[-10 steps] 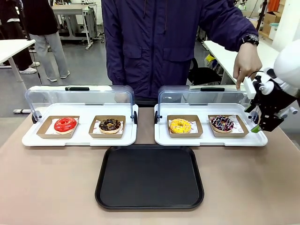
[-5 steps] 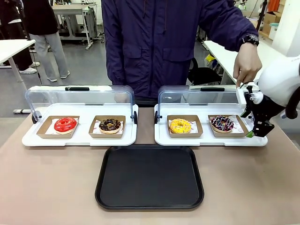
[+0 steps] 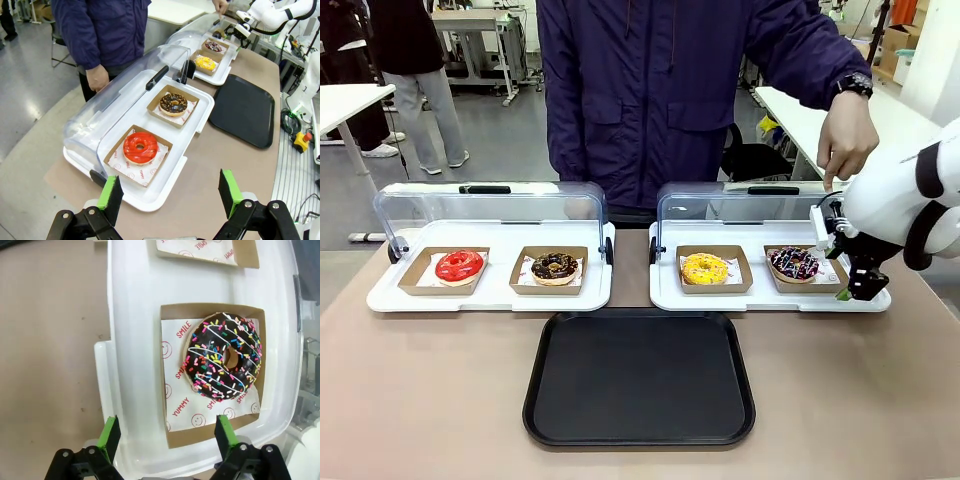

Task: Move the fourth donut from the left to the tray.
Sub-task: Pick up the Paper togo box containing the Donut indicated by the person and place it on the Handle tray.

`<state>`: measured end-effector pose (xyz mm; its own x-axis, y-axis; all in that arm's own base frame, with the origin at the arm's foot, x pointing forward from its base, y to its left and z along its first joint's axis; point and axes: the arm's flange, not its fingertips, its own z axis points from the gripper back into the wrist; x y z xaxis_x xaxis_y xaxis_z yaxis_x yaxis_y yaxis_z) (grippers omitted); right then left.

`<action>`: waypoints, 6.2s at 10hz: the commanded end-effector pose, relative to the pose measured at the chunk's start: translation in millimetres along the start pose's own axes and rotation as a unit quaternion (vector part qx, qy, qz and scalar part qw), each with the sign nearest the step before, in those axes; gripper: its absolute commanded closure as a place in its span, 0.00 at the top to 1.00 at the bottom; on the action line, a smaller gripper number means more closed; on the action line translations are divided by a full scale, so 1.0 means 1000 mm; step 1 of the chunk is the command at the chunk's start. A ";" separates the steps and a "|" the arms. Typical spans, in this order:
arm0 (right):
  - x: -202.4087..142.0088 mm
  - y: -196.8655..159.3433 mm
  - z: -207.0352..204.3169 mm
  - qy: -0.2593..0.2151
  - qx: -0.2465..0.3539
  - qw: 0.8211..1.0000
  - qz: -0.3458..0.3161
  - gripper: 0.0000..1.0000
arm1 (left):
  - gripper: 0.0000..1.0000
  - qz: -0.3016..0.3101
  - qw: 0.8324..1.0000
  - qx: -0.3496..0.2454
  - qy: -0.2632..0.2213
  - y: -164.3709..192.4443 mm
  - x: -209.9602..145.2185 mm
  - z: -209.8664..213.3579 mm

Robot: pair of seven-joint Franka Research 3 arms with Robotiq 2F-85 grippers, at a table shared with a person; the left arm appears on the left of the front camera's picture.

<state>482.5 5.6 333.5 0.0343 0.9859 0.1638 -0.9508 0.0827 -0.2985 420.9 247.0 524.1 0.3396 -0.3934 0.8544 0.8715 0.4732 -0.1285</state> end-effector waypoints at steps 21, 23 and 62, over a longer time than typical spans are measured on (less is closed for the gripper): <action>-0.006 -0.028 -0.029 0.047 0.049 0.998 0.004 0.00 | 1.00 -0.001 1.000 -0.002 -0.002 -0.002 0.001 0.002; -0.008 -0.030 -0.029 0.046 0.049 0.998 -0.002 0.00 | 1.00 -0.001 1.000 -0.002 -0.002 -0.002 0.001 0.002; 0.320 0.239 -0.002 0.033 0.070 0.997 0.030 0.02 | 1.00 -0.001 1.000 -0.002 -0.002 -0.002 0.001 0.002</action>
<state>270.2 337.7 314.6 -0.0365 0.9968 0.0705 -0.9861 -0.0245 -0.1646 420.9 247.3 524.3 0.3396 -0.3936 0.8543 0.8713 0.4738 -0.1281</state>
